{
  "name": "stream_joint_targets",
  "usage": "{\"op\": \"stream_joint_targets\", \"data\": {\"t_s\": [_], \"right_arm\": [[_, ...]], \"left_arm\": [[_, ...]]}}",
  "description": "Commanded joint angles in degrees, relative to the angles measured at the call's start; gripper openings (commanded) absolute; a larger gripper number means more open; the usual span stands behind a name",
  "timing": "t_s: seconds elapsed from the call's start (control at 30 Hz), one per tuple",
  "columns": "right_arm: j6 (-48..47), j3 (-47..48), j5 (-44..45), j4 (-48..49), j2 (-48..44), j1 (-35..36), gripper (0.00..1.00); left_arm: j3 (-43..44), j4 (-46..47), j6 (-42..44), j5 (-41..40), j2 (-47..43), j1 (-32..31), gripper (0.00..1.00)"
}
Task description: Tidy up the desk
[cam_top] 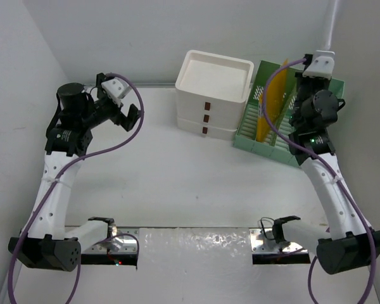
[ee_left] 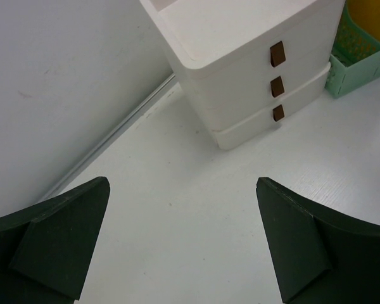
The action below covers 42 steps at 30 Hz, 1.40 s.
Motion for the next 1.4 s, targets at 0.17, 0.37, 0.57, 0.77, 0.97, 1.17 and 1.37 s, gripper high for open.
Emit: {"op": "stream_joint_targets", "data": {"t_s": [0.17, 0.37, 0.57, 0.77, 0.97, 1.17, 1.37], "right_arm": [[19.7, -6.9, -11.4, 4.7, -2.7, -9.5, 0.00], [19.4, -15.8, -14.7, 14.1, -2.7, -11.1, 0.00], [22.8, -24.2, -18.2, 24.7, -1.8, -16.2, 0.00], [25.8, -33.3, -19.1, 34.9, 0.3, -18.0, 0.00], [29.4, -37.6, -18.8, 39.8, 3.6, -18.4, 0.00], [28.8, -37.3, -20.6, 32.5, 1.3, -18.4, 0.95], [33.9, -27.2, -18.5, -1.6, -8.7, -18.4, 0.99]], "left_arm": [[-1.6, 1.5, 1.7, -0.3, -1.6, -0.1, 1.00], [-2.2, 2.0, 1.6, -0.5, -1.4, 0.0, 1.00], [-2.7, 1.9, 2.1, -1.1, -1.0, 0.0, 1.00], [-3.5, 2.8, 1.6, -1.1, -0.7, 0.0, 1.00], [-3.5, 2.4, 1.6, -1.1, -1.0, 0.0, 1.00], [-4.4, 2.7, 1.0, -3.1, -0.9, 0.0, 1.00], [-6.1, 7.3, -6.9, -14.2, -0.8, 0.0, 1.00]]}}
